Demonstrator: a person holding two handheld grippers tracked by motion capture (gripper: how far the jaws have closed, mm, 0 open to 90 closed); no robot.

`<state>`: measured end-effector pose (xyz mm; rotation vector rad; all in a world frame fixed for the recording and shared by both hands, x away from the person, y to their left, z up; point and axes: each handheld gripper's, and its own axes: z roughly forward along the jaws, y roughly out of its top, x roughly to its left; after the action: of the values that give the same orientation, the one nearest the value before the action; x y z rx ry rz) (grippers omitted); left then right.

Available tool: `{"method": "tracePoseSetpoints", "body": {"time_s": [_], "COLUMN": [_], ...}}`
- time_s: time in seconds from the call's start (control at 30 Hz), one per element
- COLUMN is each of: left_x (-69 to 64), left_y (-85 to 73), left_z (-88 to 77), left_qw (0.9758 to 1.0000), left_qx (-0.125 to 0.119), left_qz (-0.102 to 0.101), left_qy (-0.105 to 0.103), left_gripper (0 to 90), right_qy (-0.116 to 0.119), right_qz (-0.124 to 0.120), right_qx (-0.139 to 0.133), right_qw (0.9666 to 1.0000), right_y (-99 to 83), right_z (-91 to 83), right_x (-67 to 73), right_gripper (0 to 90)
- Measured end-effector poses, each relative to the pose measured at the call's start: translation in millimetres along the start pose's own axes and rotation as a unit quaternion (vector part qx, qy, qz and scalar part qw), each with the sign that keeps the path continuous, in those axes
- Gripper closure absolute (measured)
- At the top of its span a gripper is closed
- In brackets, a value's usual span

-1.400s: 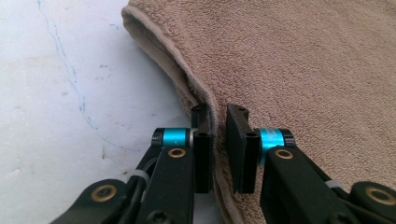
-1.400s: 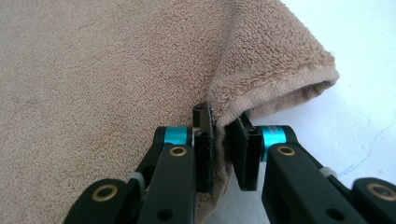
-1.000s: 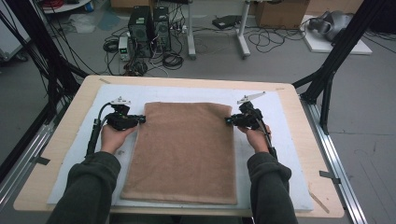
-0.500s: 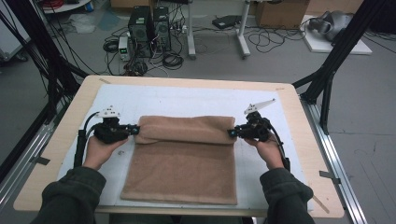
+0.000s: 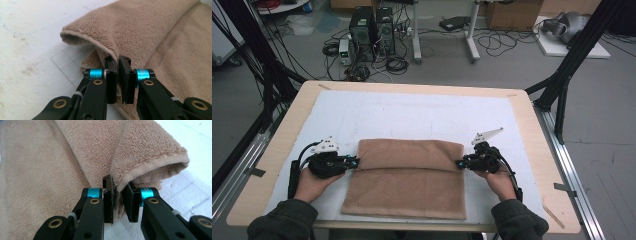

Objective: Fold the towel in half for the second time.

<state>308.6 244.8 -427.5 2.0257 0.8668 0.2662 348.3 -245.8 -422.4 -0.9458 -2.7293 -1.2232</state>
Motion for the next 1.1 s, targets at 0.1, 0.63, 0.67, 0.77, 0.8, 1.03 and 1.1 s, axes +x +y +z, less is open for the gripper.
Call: {"method": "tracePoseSetpoints", "body": {"time_s": [0.1,0.63,0.67,0.77,0.8,1.03,1.1], "left_x": [0.9,18.6,20.5,27.3,29.9,46.3,49.0], "left_y": [-2.2,24.2,28.8,41.1,44.5,46.5,43.5], "left_z": [-1.8,-19.3,-15.3,1.0,7.2,47.8,53.5], "left_qw": [1.0000,0.9997,0.9997,0.9997,0.9997,0.9963,0.9952], "left_qx": [0.005,-0.002,0.001,0.008,0.011,0.060,0.066], "left_qz": [-0.002,-0.003,-0.004,-0.011,-0.015,-0.060,-0.072], "left_qy": [0.001,0.025,0.025,0.019,0.019,0.015,0.006], "left_gripper": [81.1,56.2,55.1,53.5,53.4,45.5,44.5], "right_qy": [-0.004,-0.054,-0.059,-0.063,-0.067,-0.039,-0.023], "right_qz": [-0.002,0.005,0.006,0.012,0.014,0.048,0.068], "right_qx": [0.001,-0.028,-0.028,-0.026,-0.026,0.012,0.024], "right_qw": [1.0000,0.9981,0.9979,0.9976,0.9973,0.9980,0.9971], "right_y": [0.4,23.4,26.8,39.5,43.0,50.9,47.6], "right_z": [-0.4,-24.7,-23.6,-16.2,-12.8,16.7,22.9], "right_x": [1.3,-5.4,-6.8,-14.8,-17.6,-37.1,-42.5], "right_gripper": [75.3,40.5,39.3,36.4,35.3,31.3,31.8]}}
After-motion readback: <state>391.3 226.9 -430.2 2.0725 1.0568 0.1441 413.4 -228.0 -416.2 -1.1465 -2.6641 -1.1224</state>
